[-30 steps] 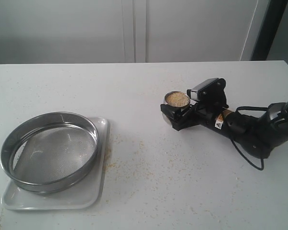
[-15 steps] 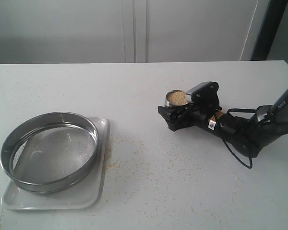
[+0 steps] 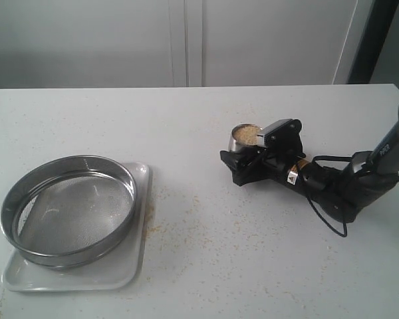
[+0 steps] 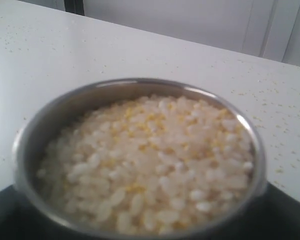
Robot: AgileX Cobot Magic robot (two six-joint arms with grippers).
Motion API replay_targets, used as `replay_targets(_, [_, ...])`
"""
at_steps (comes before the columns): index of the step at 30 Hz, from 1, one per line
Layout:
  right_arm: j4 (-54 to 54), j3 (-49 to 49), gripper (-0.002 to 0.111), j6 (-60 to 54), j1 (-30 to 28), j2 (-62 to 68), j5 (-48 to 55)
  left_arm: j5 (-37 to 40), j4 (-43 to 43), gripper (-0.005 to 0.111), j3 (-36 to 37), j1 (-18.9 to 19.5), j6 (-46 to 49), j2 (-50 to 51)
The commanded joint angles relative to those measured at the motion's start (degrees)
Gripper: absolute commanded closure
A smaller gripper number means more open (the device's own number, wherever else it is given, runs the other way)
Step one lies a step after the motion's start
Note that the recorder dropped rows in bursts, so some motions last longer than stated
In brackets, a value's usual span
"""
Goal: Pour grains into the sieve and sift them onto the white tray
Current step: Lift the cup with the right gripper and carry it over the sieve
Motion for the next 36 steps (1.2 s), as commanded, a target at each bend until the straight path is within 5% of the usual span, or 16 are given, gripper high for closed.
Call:
replay_targets(1, [0.4, -0.3, 0.06, -0.6, 0.0, 0.0, -0.8, -0.1, -0.4, 0.107, 0.1, 0.1, -0.2, -0.3])
replay_targets(5, [0.2, -0.3, 0.107, -0.6, 0.0, 0.0, -0.6, -0.1, -0.4, 0.107, 0.1, 0.1, -0.2, -0.3])
replay_targets(19, [0.4, 1.0, 0.108, -0.2, 0.0, -0.2, -8.6, -0.1, -0.4, 0.107, 0.1, 0.1, -0.2, -0.3])
replay_targets(36, [-4.9, 8.0, 0.108, -0.2, 0.0, -13.4, -4.7, -0.1, -0.4, 0.107, 0.1, 0.1, -0.2, -0.3])
